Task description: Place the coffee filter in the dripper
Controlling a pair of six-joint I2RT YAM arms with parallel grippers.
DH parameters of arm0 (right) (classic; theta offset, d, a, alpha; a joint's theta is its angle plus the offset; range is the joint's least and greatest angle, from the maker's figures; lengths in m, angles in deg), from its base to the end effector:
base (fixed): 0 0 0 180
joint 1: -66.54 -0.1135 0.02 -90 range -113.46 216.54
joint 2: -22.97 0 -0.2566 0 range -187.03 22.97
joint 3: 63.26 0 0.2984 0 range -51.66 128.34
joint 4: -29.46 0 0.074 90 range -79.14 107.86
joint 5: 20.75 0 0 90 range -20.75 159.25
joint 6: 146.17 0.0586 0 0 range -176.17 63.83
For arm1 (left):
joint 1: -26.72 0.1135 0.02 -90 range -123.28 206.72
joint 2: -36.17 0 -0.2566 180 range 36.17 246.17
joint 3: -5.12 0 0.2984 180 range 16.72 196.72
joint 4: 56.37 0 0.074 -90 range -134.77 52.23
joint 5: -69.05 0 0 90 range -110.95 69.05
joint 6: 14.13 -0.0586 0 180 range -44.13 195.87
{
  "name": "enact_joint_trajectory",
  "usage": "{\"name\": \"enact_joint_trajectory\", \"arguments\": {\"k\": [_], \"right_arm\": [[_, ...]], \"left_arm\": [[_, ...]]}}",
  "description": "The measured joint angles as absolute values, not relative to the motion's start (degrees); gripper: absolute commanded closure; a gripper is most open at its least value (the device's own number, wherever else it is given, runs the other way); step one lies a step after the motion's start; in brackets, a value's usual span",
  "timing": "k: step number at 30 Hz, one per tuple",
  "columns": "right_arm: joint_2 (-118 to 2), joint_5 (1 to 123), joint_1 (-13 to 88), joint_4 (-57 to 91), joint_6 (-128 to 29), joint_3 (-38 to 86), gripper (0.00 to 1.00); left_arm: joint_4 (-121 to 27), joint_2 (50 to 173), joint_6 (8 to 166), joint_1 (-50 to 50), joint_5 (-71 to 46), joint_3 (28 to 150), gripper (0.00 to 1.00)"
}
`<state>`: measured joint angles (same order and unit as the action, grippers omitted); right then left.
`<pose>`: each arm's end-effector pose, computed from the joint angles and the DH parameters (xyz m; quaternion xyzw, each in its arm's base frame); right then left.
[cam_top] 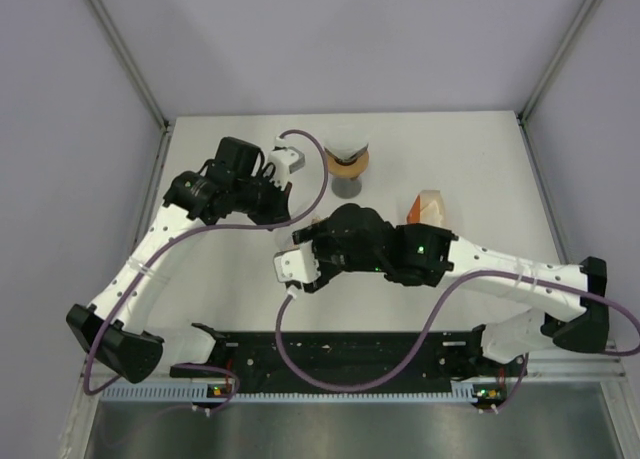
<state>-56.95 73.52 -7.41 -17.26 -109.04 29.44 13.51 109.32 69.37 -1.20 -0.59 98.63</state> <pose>0.1081 0.3601 0.3582 -0.7810 0.4105 0.0536 0.4677 0.2636 -0.1627 0.3648 0.3316 0.8640 -0.2262 0.3038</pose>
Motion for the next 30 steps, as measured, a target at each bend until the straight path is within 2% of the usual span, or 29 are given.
{"name": "enact_joint_trajectory", "arguments": {"k": [2,4,9,12,18,30], "right_arm": [[-54.78,69.91,-5.86,-13.76,-104.93,28.26,0.44],[-52.2,65.96,-3.3,-9.06,-98.87,26.09,0.52],[-48.64,62.66,2.78,1.63,-82.24,21.92,0.84],[-49.41,63.95,3.32,4.62,-74.2,21.83,1.0],[-54.17,68.05,3.3,6.78,-62.48,21.92,1.0],[-59.48,76.64,3.3,8.51,-59.64,21.07,1.0]], "left_arm": [[13.12,109.27,69.76,-1.0,0.09,98.24,1.0],[12.72,109.27,69.96,-0.85,0.61,97.97,1.0],[12.16,109.27,70.37,-0.39,1.27,97.89,1.0],[12.11,109.27,70.61,-0.15,1.6,97.89,1.0],[11.81,109.27,71.49,0.26,2.34,97.89,1.0],[11.81,109.27,72.78,1.55,3.87,97.89,1.0]]}}
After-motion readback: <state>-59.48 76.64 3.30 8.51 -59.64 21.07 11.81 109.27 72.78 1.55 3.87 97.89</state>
